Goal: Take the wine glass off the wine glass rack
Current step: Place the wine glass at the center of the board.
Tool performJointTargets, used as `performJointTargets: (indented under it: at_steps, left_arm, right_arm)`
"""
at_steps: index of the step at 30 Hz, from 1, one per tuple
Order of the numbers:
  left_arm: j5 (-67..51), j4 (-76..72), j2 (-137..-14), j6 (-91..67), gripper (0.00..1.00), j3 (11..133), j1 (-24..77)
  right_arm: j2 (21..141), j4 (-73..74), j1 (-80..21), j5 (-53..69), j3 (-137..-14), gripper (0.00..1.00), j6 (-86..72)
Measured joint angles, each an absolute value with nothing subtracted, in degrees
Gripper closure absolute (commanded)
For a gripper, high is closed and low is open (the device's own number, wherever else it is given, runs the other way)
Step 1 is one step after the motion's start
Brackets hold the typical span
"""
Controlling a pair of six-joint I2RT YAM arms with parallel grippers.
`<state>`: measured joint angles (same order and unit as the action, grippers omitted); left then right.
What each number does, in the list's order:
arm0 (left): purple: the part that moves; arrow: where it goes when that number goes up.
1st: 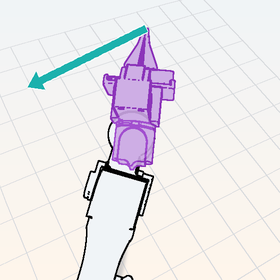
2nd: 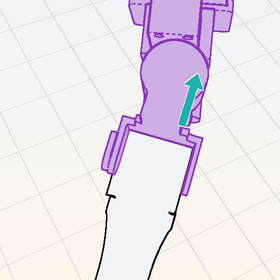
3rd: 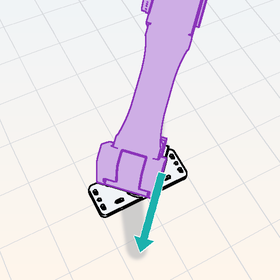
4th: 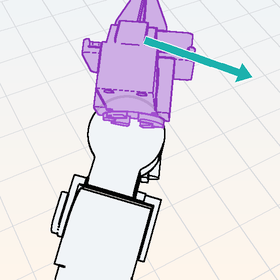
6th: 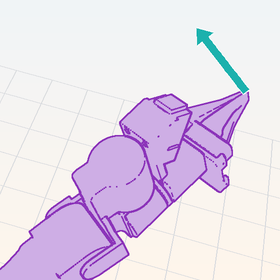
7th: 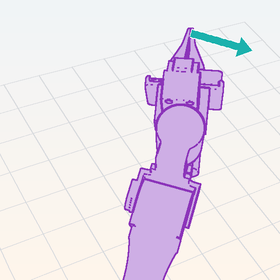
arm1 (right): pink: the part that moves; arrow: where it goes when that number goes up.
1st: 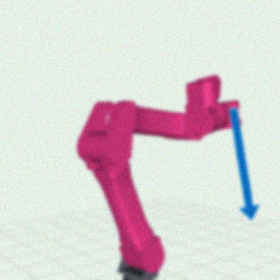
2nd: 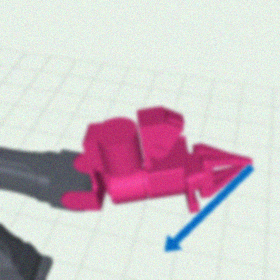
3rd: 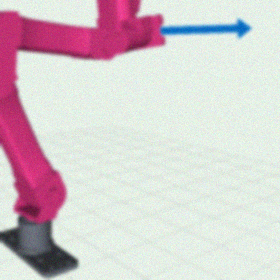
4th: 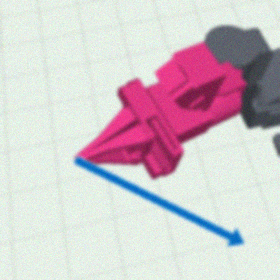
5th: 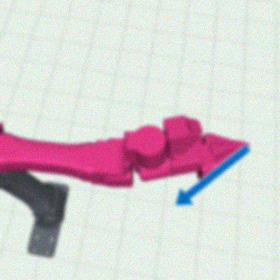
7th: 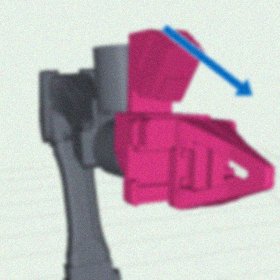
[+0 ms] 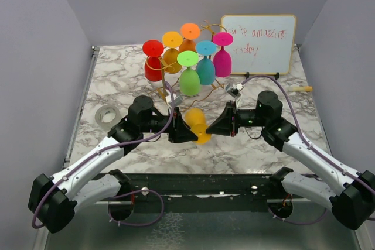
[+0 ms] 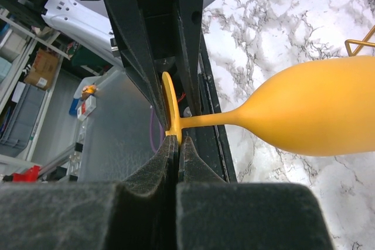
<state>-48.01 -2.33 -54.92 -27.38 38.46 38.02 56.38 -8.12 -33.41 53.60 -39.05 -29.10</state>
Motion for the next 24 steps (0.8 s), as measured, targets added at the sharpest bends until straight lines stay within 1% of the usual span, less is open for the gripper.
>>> performJointTargets:
  at_steps: [2,7,10,15,17,19,20,21,22,24]
  left_arm:
    - [-48.01,-1.69,-54.89,-26.70,0.70,38.89,38.13]
    - [-48.01,-1.10,-54.98,-25.87,0.78,39.22,38.19]
    - [-47.97,-0.82,-55.42,-25.58,0.85,40.03,38.37]
    - [-47.92,-0.58,-55.64,-25.41,1.00,40.49,38.39]
    - [-47.92,-0.49,-55.66,-25.43,1.00,40.51,38.39]
    - [-47.92,-0.34,-55.66,-25.41,1.00,40.51,38.39]
    - [-47.90,-0.30,-55.66,-25.41,1.00,40.49,38.39]
    - [-47.90,-0.27,-55.64,-25.36,1.00,40.51,38.39]
    - [-47.90,-0.25,-55.64,-25.28,1.00,40.51,38.39]
    - [-47.90,0.05,-55.64,-24.62,1.00,40.49,38.39]
  right_arm:
    - [56.58,-8.47,-33.41,53.63,-39.05,1.00,-29.34]
    - [56.88,-9.26,-33.41,53.63,-39.05,1.00,-30.11]
    - [57.49,-10.26,-33.41,53.69,-39.03,0.99,-30.79]
    - [57.84,-11.00,-33.39,53.71,-39.03,0.99,-31.31]
    - [57.84,-11.16,-33.39,53.69,-39.03,0.97,-31.22]
    - [57.82,-11.07,-33.39,53.65,-39.03,0.92,-31.09]
    - [57.76,-10.94,-33.39,53.63,-39.03,0.88,-31.03]
    - [57.71,-10.74,-33.39,53.58,-39.03,0.77,-31.00]
    - [57.58,-10.50,-33.39,53.41,-39.03,0.72,-31.05]
    - [57.17,-9.52,-33.39,52.45,-39.05,0.69,-31.46]
